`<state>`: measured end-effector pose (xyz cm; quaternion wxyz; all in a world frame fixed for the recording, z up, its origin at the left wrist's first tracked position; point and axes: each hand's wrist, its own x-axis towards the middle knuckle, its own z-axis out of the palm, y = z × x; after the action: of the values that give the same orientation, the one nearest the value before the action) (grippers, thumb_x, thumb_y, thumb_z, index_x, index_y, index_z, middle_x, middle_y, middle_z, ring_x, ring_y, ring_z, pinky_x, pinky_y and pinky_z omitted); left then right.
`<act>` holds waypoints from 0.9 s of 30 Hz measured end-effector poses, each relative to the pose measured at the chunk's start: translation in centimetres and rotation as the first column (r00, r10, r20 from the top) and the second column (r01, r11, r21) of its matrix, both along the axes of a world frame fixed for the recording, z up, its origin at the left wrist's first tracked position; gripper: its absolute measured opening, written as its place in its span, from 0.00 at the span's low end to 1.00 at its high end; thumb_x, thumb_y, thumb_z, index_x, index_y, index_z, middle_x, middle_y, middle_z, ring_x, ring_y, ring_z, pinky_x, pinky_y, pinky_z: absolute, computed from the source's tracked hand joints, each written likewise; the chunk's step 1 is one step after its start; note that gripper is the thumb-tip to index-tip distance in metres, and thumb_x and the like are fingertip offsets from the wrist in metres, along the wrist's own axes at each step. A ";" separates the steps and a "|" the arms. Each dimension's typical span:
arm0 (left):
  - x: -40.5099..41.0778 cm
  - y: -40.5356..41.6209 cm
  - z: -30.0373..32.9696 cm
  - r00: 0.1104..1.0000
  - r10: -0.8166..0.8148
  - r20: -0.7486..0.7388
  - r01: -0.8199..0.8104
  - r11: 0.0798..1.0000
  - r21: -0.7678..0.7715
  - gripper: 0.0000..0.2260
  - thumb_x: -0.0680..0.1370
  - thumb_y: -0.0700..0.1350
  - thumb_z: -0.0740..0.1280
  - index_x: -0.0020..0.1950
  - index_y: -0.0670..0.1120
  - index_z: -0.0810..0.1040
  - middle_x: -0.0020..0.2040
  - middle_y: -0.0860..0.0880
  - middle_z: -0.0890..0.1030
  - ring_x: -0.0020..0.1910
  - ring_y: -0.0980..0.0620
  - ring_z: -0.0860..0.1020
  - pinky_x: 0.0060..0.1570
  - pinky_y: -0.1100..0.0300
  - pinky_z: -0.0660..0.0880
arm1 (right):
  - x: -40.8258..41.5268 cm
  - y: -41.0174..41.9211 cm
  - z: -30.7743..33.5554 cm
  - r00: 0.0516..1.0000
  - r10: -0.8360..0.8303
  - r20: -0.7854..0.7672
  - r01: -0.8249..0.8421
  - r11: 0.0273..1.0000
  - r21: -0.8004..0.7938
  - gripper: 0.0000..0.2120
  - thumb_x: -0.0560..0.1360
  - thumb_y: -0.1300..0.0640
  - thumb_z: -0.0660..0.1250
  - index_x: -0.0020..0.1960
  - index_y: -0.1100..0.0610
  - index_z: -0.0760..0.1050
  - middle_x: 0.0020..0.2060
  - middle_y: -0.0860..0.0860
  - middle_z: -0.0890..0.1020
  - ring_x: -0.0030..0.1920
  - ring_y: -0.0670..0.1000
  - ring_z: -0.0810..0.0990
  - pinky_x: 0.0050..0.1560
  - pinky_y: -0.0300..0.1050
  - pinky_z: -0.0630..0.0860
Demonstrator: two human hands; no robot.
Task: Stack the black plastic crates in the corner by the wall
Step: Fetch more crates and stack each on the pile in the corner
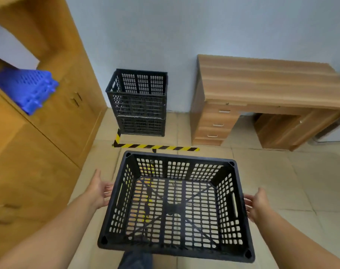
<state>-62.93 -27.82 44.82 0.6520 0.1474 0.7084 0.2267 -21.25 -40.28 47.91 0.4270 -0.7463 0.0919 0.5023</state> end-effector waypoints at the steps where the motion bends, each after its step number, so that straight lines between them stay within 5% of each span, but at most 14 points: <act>1: -0.9 0.7 -0.1 1.000 0.019 0.006 -0.019 1.000 -0.004 0.37 0.76 0.70 0.44 0.57 0.39 0.74 0.41 0.43 0.73 0.39 0.48 0.71 0.38 0.54 0.67 | -0.6 1.5 0.1 1.000 0.015 -0.004 -0.015 1.000 0.007 0.33 0.78 0.37 0.43 0.56 0.65 0.70 0.39 0.60 0.74 0.38 0.57 0.72 0.35 0.46 0.69; 7: -6.1 6.9 0.1 0.987 0.139 0.075 -0.137 0.990 -0.040 0.42 0.74 0.71 0.47 0.67 0.36 0.70 0.45 0.41 0.76 0.41 0.46 0.73 0.40 0.52 0.71 | -4.9 10.3 0.7 0.999 0.034 -0.017 -0.034 0.999 0.008 0.35 0.77 0.35 0.43 0.55 0.66 0.70 0.42 0.61 0.76 0.41 0.58 0.74 0.47 0.51 0.73; 10: -8.4 11.2 0.7 0.981 0.170 0.092 -0.165 0.985 -0.050 0.41 0.75 0.70 0.47 0.67 0.36 0.70 0.49 0.40 0.78 0.43 0.45 0.76 0.40 0.50 0.72 | -6.9 14.7 1.2 0.998 0.057 -0.023 -0.058 0.998 -0.024 0.36 0.77 0.34 0.42 0.56 0.64 0.71 0.51 0.61 0.76 0.51 0.59 0.75 0.54 0.52 0.71; 15: -12.2 18.8 2.2 0.975 0.181 0.128 -0.182 0.983 -0.005 0.40 0.76 0.69 0.46 0.64 0.35 0.73 0.51 0.39 0.78 0.45 0.44 0.75 0.43 0.51 0.72 | -9.8 21.9 1.7 0.996 0.085 -0.031 -0.086 0.996 -0.036 0.37 0.76 0.33 0.43 0.56 0.64 0.72 0.44 0.60 0.77 0.42 0.56 0.75 0.40 0.47 0.71; 19: -14.4 24.7 3.3 0.968 0.197 0.156 -0.205 0.978 0.038 0.41 0.75 0.70 0.46 0.62 0.35 0.73 0.52 0.38 0.78 0.43 0.44 0.76 0.50 0.50 0.73 | -11.5 27.4 2.6 0.995 0.097 -0.022 -0.097 0.995 -0.001 0.36 0.76 0.33 0.44 0.56 0.63 0.72 0.43 0.59 0.76 0.41 0.56 0.74 0.39 0.47 0.70; 27: -15.5 35.9 5.6 0.940 0.245 0.236 -0.276 0.955 0.108 0.42 0.73 0.72 0.47 0.57 0.35 0.77 0.41 0.43 0.78 0.31 0.50 0.71 0.44 0.57 0.71 | -11.6 38.9 3.9 0.993 0.115 -0.021 -0.113 0.991 0.075 0.35 0.76 0.33 0.44 0.46 0.62 0.73 0.39 0.56 0.77 0.37 0.53 0.73 0.35 0.44 0.68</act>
<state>-78.45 8.03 50.46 0.6787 0.0711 0.6275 0.3750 -32.90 -1.42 51.85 0.4237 -0.7276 0.0360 0.5382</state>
